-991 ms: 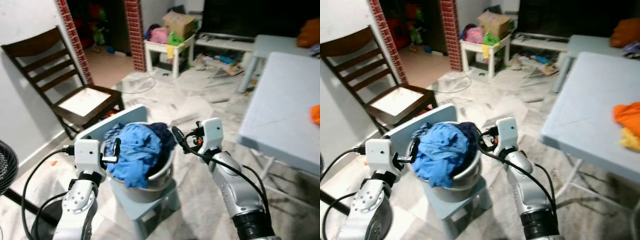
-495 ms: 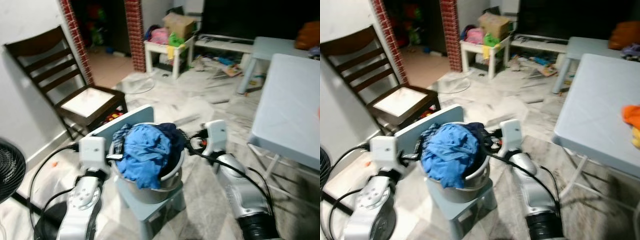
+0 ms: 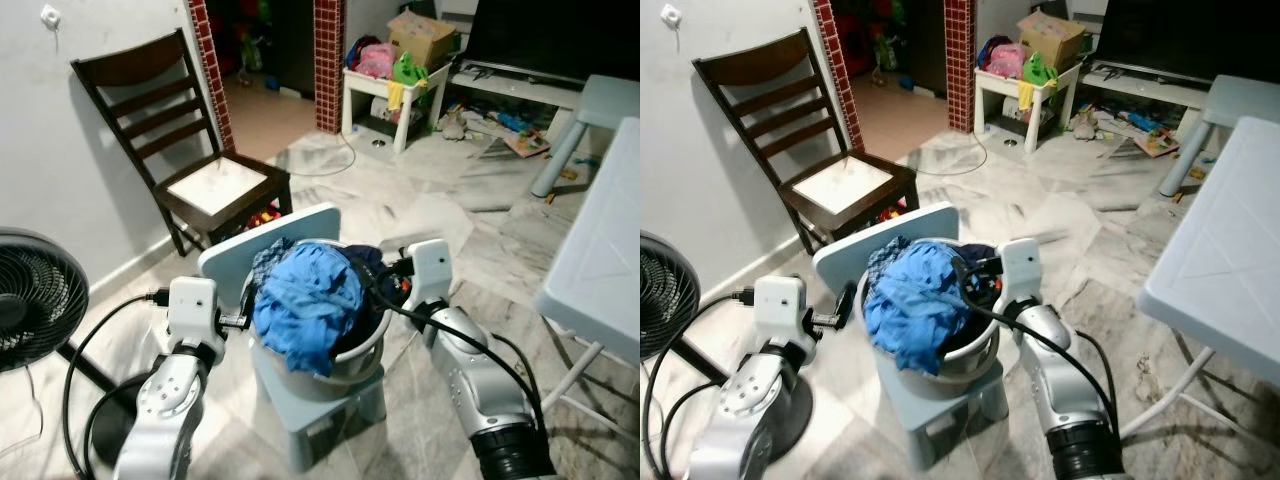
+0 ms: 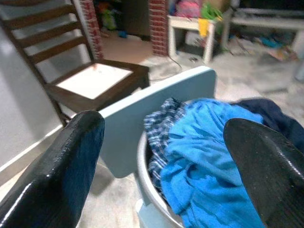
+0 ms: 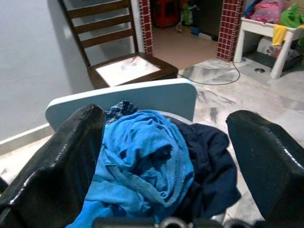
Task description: Hang hanger
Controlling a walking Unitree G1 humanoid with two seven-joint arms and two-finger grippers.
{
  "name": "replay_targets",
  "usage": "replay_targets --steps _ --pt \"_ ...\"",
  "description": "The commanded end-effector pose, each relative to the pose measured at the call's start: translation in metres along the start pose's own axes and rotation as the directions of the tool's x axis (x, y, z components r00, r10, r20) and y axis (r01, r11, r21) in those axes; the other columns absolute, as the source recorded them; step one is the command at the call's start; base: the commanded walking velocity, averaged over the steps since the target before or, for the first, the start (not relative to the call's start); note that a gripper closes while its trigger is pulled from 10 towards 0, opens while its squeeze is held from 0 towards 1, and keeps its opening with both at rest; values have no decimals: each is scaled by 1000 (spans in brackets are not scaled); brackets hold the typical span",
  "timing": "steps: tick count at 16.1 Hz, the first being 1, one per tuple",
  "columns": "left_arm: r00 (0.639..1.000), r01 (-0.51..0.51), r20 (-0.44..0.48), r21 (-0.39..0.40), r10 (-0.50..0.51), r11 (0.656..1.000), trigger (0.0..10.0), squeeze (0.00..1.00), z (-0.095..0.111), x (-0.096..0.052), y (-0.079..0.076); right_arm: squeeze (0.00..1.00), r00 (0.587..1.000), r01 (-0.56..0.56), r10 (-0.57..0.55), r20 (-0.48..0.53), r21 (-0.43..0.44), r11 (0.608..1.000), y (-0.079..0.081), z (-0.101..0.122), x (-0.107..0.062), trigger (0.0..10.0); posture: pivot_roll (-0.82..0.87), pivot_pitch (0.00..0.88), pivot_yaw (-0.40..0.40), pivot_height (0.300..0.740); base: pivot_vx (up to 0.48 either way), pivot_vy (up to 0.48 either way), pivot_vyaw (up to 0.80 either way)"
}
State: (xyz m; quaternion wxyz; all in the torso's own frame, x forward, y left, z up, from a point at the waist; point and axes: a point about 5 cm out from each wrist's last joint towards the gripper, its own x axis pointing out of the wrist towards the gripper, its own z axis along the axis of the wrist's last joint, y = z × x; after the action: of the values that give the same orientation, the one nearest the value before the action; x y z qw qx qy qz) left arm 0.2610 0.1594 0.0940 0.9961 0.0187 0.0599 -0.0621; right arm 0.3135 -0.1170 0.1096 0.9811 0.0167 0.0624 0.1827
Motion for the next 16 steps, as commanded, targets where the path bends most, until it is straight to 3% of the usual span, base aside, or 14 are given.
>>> replay_targets --steps 1,4,6,9,16 --pt "996 90 -24 3 -90 996 10000 0 0 3 -1 0 999 28 -28 18 3 1000 -5 8 0 10000 57 0 27 740 0 0 0" --pt "969 221 -106 -27 -223 975 10000 0 -5 10 2 0 998 60 -60 2 -28 998 -11 14 -2 10000 37 13 19 740 0 0 0" --pt "964 211 -160 -16 -211 977 10000 0 -8 20 10 0 997 63 -63 -41 -5 998 -13 17 -3 10000 32 20 16 740 0 0 0" --pt "964 154 -220 17 -146 988 10000 0 -12 35 23 0 991 -10 3 -132 -54 998 -12 21 -15 10000 0 39 13 740 0 0 0" --pt "960 203 -196 8 -198 979 10000 0 -14 45 -1 0 982 31 -45 -185 -78 996 -25 15 -48 10000 -28 100 -43 740 0 0 0"
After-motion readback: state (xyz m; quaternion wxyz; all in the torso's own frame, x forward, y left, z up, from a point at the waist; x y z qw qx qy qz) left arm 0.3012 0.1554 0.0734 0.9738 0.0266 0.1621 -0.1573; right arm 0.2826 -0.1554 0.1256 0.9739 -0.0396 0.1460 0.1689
